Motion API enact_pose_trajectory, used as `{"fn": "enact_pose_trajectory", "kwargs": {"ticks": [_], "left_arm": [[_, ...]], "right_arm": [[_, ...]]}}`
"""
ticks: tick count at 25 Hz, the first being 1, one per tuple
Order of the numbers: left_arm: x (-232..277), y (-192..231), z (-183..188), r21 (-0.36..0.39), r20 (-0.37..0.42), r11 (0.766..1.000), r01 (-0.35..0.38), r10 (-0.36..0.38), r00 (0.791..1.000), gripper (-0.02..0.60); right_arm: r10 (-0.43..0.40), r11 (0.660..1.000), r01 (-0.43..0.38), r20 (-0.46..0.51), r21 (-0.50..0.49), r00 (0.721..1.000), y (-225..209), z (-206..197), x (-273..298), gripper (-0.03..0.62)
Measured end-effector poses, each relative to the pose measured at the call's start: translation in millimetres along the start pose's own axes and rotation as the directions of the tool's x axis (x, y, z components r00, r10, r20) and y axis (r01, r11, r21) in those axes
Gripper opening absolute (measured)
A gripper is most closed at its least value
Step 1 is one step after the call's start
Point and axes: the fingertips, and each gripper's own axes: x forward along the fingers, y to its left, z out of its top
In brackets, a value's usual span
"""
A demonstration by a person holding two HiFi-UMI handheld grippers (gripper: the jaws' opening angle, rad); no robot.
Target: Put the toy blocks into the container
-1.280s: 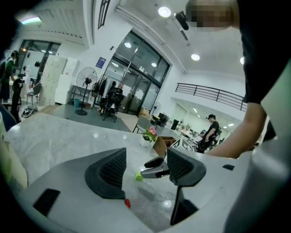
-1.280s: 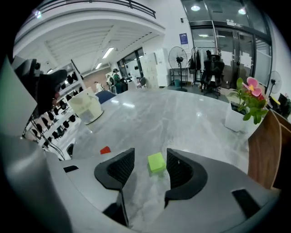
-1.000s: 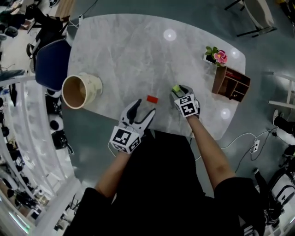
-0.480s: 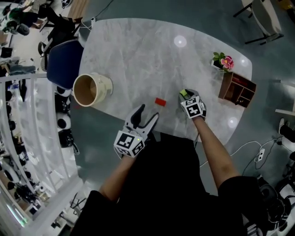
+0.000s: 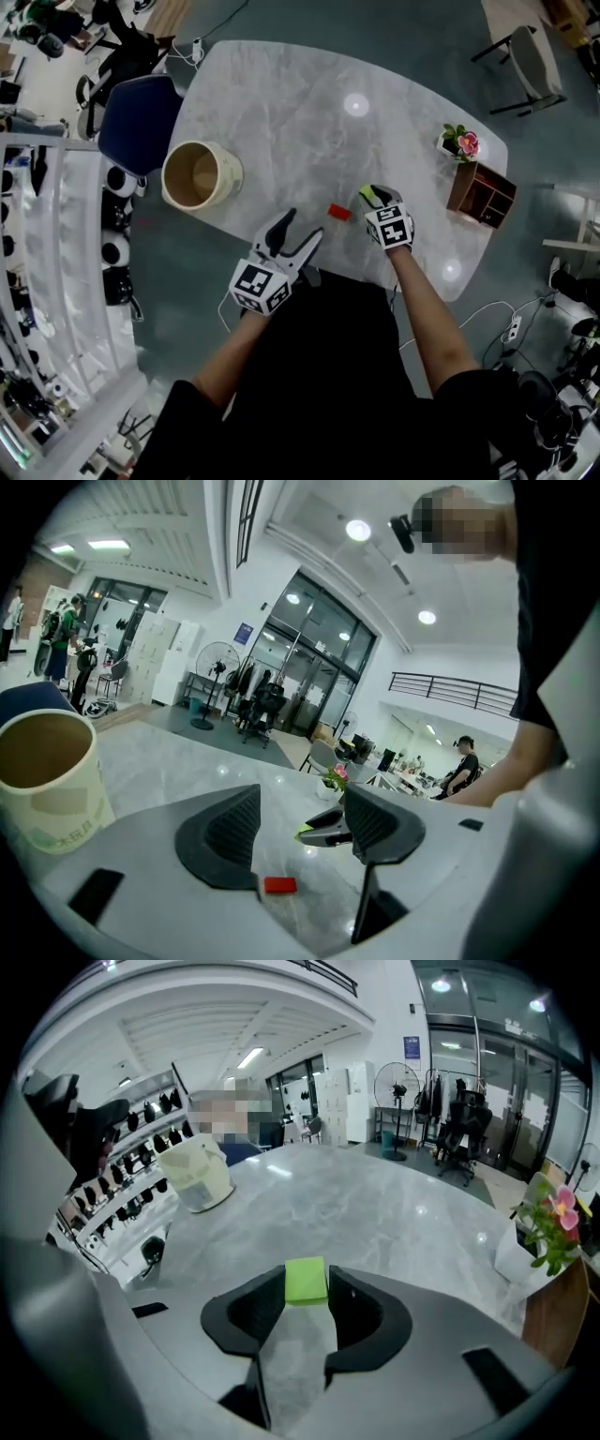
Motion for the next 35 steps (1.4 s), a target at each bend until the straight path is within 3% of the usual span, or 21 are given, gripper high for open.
{"fn": "enact_pose_trajectory", "kwargs": {"ticks": [7, 18, 35], "left_arm": [[-46.3, 40.0, 20.8, 0.018, 0.064, 1.0, 0.002, -0.003, 0.998, 0.256], [-133.3, 112.3, 53.9, 0.011, 0.193, 0.997, -0.074, 0.07, 0.979, 0.256], [-234.4, 199.4, 66.8, 0.002, 0.274, 0.989, -0.15, 0.143, 0.951, 0.256]], "right_arm": [[-0.007, 1.0, 0.008, 0.044, -0.028, 0.999, 60.1, 59.0, 1.9, 0.135], [0.065, 0.988, -0.045, 0.135, -0.147, 0.989, 164.2, 161.7, 16.5, 0.135], [0.161, 0.955, -0.102, 0.197, -0.28, 0.967, 293.4, 258.7, 56.6, 0.135]]}}
